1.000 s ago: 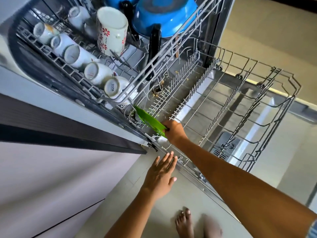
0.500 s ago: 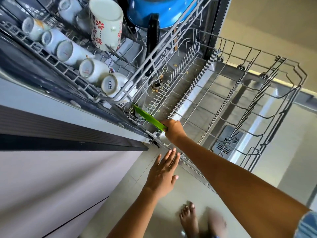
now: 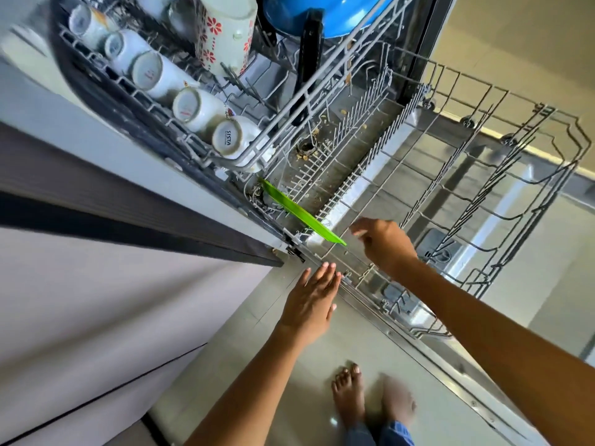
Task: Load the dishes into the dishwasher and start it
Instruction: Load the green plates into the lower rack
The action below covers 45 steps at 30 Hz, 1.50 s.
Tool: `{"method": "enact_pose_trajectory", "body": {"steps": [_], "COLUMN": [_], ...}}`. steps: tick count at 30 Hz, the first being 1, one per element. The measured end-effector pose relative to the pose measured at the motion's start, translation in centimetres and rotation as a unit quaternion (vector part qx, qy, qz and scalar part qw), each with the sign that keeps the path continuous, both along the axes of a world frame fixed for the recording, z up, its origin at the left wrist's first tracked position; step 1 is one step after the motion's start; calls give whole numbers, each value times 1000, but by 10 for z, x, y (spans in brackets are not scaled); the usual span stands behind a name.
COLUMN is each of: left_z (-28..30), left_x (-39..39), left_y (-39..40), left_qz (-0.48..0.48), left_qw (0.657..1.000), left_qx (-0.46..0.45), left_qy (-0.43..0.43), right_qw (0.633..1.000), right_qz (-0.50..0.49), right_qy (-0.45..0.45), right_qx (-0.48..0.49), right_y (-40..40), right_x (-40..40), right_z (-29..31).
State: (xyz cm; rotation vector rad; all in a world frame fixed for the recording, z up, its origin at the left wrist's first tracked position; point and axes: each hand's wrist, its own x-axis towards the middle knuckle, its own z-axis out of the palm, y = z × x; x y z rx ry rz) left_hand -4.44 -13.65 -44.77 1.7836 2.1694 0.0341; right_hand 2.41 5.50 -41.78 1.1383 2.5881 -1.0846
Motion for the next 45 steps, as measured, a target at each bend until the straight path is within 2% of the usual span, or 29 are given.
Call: {"method": "enact_pose_trajectory", "body": {"steps": [3,6,10,12,16,19,24,28,32,37,40,45], "left_z": [32,89,212,292,420,475,500,500,506,522,513,517], "left_x": [8,20,28,31,44,56,49,17,-37,-114,-156,-176], "left_y": [3,-5,-43,-66,-125,-171,-225,-244,-239,-214,-197,-176], "left_qz": [59,124,152,171,277,353,460,495,483,458,488,457], "left_qw": [996,985,975,967,924,890,829,804,818,863,861,880], "left_qx": [61,118,160,188,255,273,293,296,261,146,70,4], "left_qy": [-4,5,9,15,64,95,121,141,171,154,123,128], "right_qw": [998,992,983,971,932,924,903,899,897,908,917,934], "right_qz": [11,14,38,64,96,139,232,256,264,237,215,181], "right_qy": [66,119,160,209,325,344,349,344,335,324,317,290], "right_qx": [15,40,76,92,128,95,92,87,113,122,109,102], "right_y": [-18,-39,-71,-86,-126,-157,-194,-216,-230,-237,-235,-218], "right_x": [33,56,63,59,51,37,-5,-48,-82,-112,-124,-133], "right_z": [34,88,188,267,402,462,502,517,519,510,505,498]}}
